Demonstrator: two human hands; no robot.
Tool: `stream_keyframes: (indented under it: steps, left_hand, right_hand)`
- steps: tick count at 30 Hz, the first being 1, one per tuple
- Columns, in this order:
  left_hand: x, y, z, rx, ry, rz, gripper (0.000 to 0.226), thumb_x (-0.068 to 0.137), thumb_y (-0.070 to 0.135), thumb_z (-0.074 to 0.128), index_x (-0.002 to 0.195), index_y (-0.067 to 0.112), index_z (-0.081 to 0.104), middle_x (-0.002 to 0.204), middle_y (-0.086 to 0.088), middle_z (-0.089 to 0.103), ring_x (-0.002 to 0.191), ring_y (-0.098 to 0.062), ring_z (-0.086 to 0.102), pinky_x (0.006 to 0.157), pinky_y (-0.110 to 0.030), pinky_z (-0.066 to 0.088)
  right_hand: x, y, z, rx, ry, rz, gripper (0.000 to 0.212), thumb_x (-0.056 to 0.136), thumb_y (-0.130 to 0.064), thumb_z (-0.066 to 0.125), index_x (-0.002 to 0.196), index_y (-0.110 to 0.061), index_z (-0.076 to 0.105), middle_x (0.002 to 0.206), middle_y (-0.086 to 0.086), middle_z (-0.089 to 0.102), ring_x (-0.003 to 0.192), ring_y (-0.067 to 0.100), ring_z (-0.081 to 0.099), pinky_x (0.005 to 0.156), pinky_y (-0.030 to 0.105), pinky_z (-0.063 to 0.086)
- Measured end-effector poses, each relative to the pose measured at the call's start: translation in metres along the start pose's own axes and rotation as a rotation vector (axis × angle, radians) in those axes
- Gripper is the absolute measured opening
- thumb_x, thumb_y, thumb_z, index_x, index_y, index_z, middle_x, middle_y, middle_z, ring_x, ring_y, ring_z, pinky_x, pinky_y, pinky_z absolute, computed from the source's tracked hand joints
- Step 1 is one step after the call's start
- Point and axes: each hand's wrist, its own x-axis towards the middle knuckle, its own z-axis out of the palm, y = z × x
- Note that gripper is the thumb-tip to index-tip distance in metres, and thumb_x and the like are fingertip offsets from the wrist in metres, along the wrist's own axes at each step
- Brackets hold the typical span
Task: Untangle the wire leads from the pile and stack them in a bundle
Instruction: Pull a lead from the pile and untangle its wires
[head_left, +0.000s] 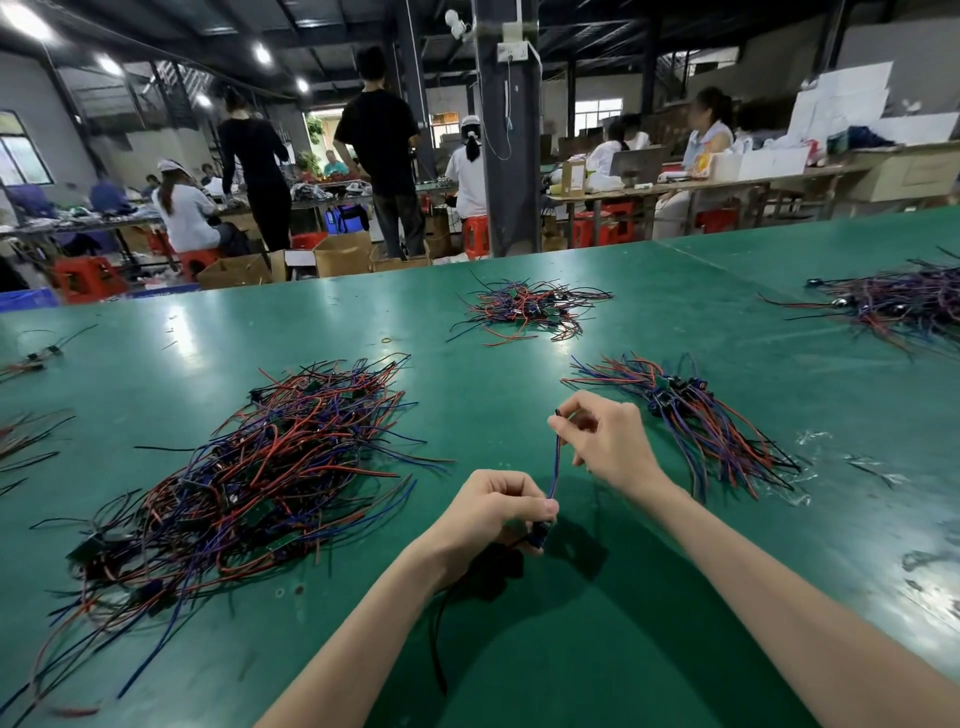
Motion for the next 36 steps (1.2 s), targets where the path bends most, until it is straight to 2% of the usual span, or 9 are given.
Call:
stream_keyframes:
  steps: [6,9,12,17,20,24,28,31,36]
  left_hand:
    - [0.003,0.001,-0.002,-0.096,0.0,-0.003,0.033,0.083,0.003,0.065,0.053,0.016,0.06,0.069,-0.007,0.057,0.055,-0.011,0.053,0.051,-0.024,0.05]
    - [0.004,0.0,-0.001,-0.076,-0.042,0.004,0.034,0.084,0.003,0.064,0.053,0.017,0.061,0.066,-0.001,0.061,0.055,-0.009,0.053,0.052,-0.025,0.051]
    - [0.003,-0.002,-0.001,-0.031,-0.078,-0.007,0.029,0.085,0.004,0.064,0.058,0.014,0.058,0.064,-0.001,0.059,0.055,-0.01,0.054,0.054,-0.025,0.051]
    - [0.004,-0.005,-0.002,-0.031,-0.023,-0.013,0.027,0.084,0.005,0.066,0.058,0.013,0.061,0.058,-0.003,0.056,0.05,-0.012,0.053,0.053,-0.024,0.051]
    - [0.007,-0.006,-0.003,-0.071,0.113,0.007,0.021,0.083,0.006,0.068,0.062,0.008,0.063,0.055,-0.003,0.054,0.048,-0.011,0.053,0.051,-0.023,0.052]
    - [0.013,-0.006,-0.014,-0.206,0.397,0.056,0.021,0.085,0.008,0.066,0.064,0.008,0.063,0.052,0.0,0.056,0.048,-0.009,0.053,0.048,-0.024,0.051]
    - [0.018,-0.01,-0.027,-0.208,0.602,0.075,0.018,0.086,0.009,0.066,0.07,0.005,0.059,0.059,-0.005,0.059,0.054,-0.015,0.053,0.053,-0.028,0.047]
    - [0.02,-0.013,-0.028,-0.183,0.653,0.106,0.02,0.086,0.01,0.066,0.068,0.005,0.058,0.061,-0.007,0.058,0.058,-0.02,0.051,0.057,-0.029,0.043]
    - [0.02,-0.012,-0.025,-0.171,0.688,0.158,0.022,0.087,0.009,0.066,0.067,0.008,0.058,0.052,0.006,0.056,0.044,-0.004,0.054,0.043,-0.016,0.045]
  right_hand:
    - [0.009,-0.007,-0.008,0.732,0.064,0.483,0.018,0.084,-0.003,0.067,0.069,-0.006,0.057,0.052,0.002,0.065,0.032,0.005,0.043,0.034,0.015,0.033]
    - [0.009,-0.006,-0.005,0.889,0.01,0.657,0.019,0.085,-0.003,0.064,0.07,-0.008,0.054,0.051,0.003,0.064,0.032,0.002,0.04,0.033,0.012,0.03]
    - [0.006,-0.004,-0.001,0.808,-0.026,0.618,0.02,0.084,-0.003,0.066,0.069,-0.009,0.054,0.053,0.005,0.065,0.032,0.004,0.042,0.033,0.013,0.03]
    - [0.004,0.0,0.0,0.38,0.017,0.344,0.017,0.084,-0.009,0.069,0.07,-0.008,0.06,0.063,0.006,0.068,0.034,0.011,0.05,0.034,0.018,0.035]
    - [0.002,-0.007,0.001,0.525,-0.032,0.469,0.017,0.09,-0.021,0.063,0.08,-0.008,0.059,0.078,0.01,0.071,0.036,0.009,0.051,0.035,0.017,0.036]
    - [-0.011,-0.032,0.013,0.646,-0.274,0.644,0.035,0.094,-0.04,0.053,0.096,-0.005,0.056,0.085,0.011,0.071,0.038,0.012,0.051,0.034,0.018,0.036]
    - [-0.034,-0.054,0.031,0.542,-0.519,0.513,0.021,0.094,-0.022,0.055,0.095,-0.001,0.06,0.084,0.011,0.066,0.036,0.01,0.052,0.032,0.017,0.036]
    - [-0.042,-0.057,0.039,0.535,-0.508,0.456,0.019,0.093,-0.012,0.058,0.098,0.005,0.062,0.077,0.007,0.066,0.035,0.008,0.051,0.031,0.017,0.037]
    - [-0.042,-0.052,0.037,0.562,-0.461,0.493,0.011,0.087,-0.015,0.066,0.08,-0.005,0.064,0.079,0.006,0.068,0.038,0.007,0.049,0.035,0.017,0.036]
